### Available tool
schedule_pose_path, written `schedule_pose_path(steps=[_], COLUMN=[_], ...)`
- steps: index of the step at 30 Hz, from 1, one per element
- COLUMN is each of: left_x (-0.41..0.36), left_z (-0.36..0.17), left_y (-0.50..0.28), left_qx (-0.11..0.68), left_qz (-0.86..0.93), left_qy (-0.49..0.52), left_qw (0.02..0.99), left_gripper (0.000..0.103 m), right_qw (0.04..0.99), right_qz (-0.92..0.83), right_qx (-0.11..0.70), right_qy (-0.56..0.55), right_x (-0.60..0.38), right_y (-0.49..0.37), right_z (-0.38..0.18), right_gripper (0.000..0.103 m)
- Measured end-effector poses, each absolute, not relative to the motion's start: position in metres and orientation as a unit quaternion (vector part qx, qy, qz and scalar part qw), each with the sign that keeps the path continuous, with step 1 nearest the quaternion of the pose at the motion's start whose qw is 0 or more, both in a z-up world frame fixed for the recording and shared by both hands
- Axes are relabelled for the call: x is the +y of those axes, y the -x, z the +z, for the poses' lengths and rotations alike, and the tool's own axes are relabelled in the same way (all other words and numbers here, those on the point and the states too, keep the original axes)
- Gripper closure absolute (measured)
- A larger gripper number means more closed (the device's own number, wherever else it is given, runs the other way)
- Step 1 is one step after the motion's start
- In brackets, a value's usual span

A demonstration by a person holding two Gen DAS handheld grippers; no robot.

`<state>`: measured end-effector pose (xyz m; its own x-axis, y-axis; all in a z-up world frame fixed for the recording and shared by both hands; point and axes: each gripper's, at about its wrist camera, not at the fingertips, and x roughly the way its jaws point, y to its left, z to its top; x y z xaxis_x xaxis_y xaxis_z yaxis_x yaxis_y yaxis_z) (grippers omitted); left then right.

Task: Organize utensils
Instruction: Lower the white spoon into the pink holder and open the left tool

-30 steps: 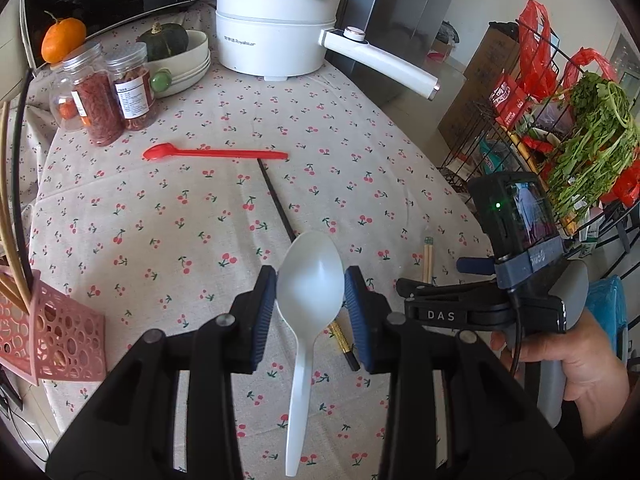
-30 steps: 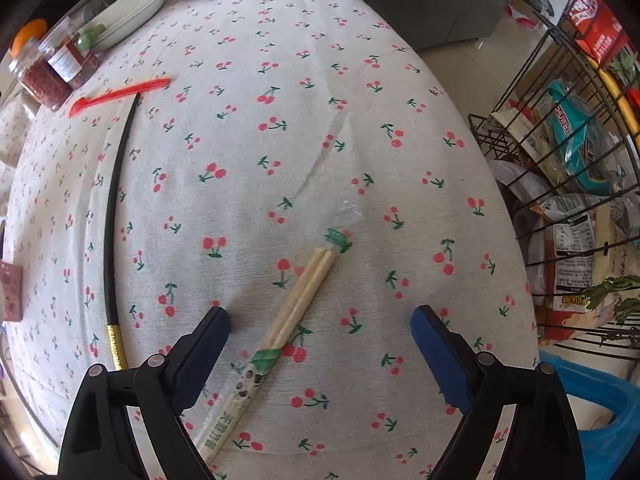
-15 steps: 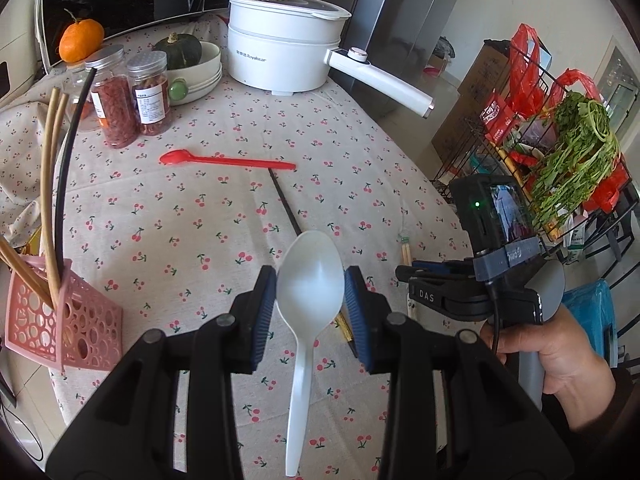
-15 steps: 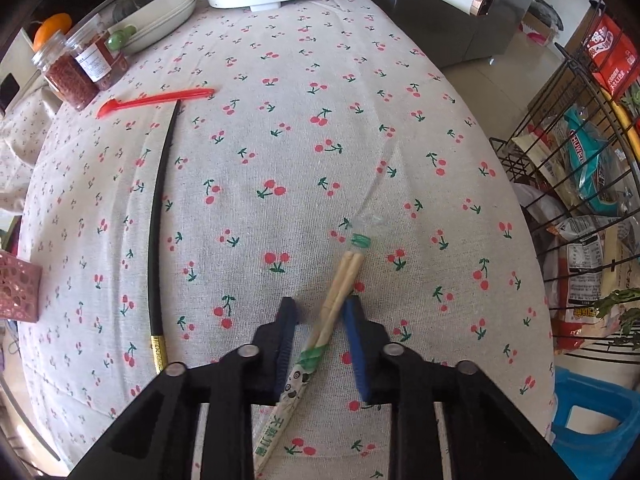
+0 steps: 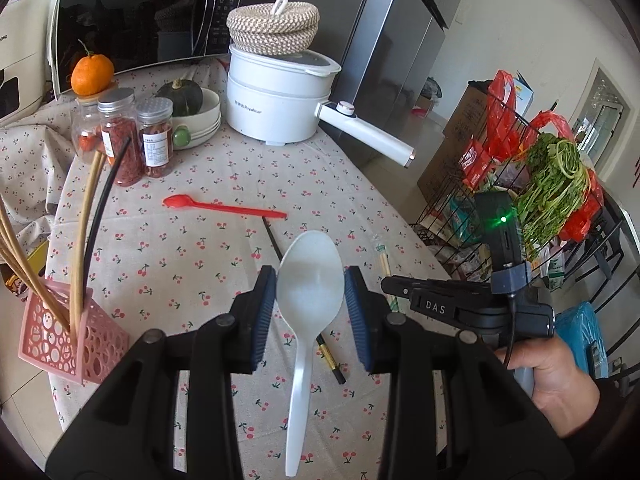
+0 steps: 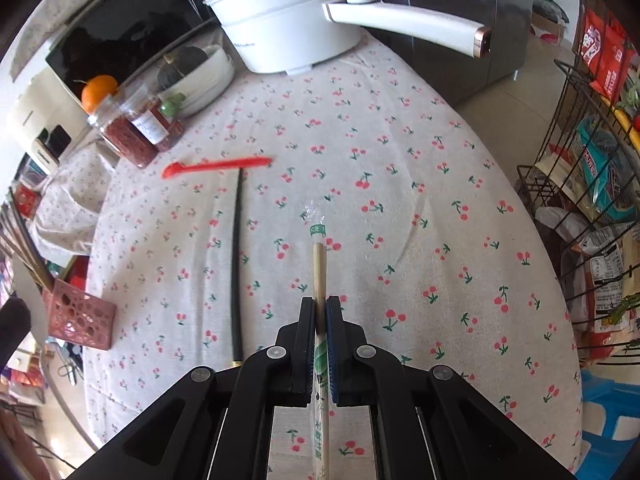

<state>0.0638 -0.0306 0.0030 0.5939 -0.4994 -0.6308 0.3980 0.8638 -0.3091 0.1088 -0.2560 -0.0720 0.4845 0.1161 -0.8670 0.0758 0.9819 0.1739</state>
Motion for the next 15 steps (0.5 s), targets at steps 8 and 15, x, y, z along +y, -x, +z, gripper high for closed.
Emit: schedule_pose_path(steps=[8, 15], left_x=[-0.015, 0.01], left_z=[0.031, 0.059], left_y=[-0.046, -0.024], left_qx=[0.292, 0.197], left_qz=[-0.257, -0.247], left_qy=[0.085, 0.093], left_qw=[0.917, 0.944], left_gripper=[0.066, 0.066], right_qw=[0.909, 0.935], right_qz=[0.073, 0.117], right_qx=[0.404, 0.327], right_qy=[-0.076, -0.07], right_x=[-0.235, -0.218], right_y=[-0.08, -0.057], right_z=[-0.016, 0.02], right_gripper=[0.098, 0.098])
